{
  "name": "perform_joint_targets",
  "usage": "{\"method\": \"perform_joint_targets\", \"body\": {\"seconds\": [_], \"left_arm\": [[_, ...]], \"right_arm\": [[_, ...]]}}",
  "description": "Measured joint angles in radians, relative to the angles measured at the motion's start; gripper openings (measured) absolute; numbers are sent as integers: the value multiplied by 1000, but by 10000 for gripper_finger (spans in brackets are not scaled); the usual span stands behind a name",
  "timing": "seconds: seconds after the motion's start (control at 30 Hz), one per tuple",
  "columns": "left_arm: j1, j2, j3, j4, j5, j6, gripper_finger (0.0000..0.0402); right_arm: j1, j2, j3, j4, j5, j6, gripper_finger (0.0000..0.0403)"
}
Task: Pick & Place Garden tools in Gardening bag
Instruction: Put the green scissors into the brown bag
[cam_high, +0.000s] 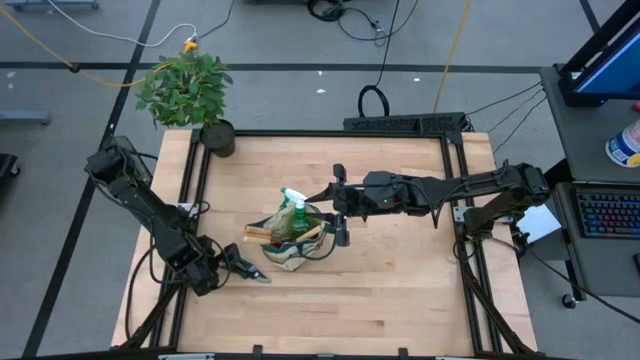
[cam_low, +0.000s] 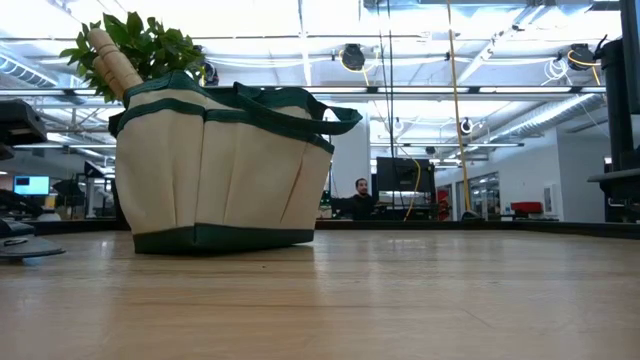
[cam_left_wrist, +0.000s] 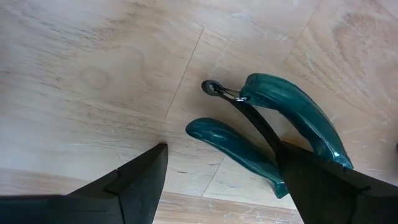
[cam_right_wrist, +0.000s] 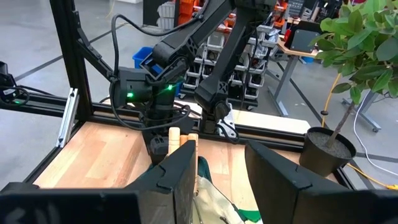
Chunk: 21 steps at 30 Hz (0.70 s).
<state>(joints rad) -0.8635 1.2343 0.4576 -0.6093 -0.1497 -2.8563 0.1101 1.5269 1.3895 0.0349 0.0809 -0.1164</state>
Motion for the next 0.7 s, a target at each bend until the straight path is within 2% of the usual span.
{"method": "perform_joint_targets", "body": {"seconds": [0.47, 0.7], "left_arm": [[1, 0, 1, -48, 5, 11, 308], [59, 0, 2, -29, 1, 13, 308]], "right_arm": [[0, 0, 0, 1, 0, -12, 130], [0, 0, 0, 5, 0, -8, 130]]}}
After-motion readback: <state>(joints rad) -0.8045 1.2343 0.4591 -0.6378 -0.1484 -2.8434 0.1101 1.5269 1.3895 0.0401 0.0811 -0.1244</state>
